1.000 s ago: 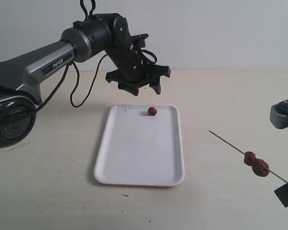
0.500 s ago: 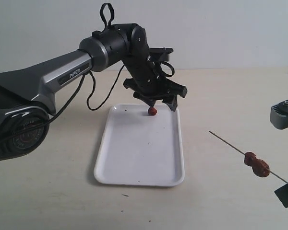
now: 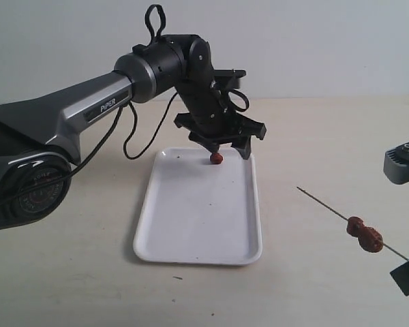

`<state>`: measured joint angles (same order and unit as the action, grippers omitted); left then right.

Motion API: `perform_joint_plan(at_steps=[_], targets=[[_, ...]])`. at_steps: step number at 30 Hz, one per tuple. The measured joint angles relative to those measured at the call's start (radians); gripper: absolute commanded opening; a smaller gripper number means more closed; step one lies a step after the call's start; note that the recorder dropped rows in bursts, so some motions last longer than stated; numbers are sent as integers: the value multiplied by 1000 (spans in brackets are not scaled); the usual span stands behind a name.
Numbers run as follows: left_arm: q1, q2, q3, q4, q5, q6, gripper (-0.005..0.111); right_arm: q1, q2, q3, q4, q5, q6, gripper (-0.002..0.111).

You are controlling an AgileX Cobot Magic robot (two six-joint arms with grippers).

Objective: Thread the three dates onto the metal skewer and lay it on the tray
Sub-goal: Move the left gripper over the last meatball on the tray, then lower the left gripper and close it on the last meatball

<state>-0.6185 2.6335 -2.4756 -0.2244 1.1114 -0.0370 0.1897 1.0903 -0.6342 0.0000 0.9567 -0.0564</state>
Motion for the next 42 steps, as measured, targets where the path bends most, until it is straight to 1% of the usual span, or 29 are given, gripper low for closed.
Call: perform_joint_plan(at_steps=[3, 8, 12, 18, 26, 33, 42], targets=[[0, 0, 0, 39, 0, -52, 64, 0, 0, 0, 0, 0, 0, 0], [0, 0, 0, 159, 4, -140, 64, 0, 0, 0, 0, 0, 0, 0], [0, 0, 0, 207, 4, -170, 64, 0, 0, 0, 0, -2, 0, 0], [-4, 1, 0, 224, -16, -199, 64, 0, 0, 0, 0, -8, 0, 0], [-27, 30, 0, 230, -22, -215, 64, 0, 0, 0, 0, -8, 0, 0], [-29, 37, 0, 280, -48, -224, 64, 0, 0, 0, 0, -8, 0, 0], [-29, 37, 0, 287, -62, -225, 64, 0, 0, 0, 0, -8, 0, 0]])
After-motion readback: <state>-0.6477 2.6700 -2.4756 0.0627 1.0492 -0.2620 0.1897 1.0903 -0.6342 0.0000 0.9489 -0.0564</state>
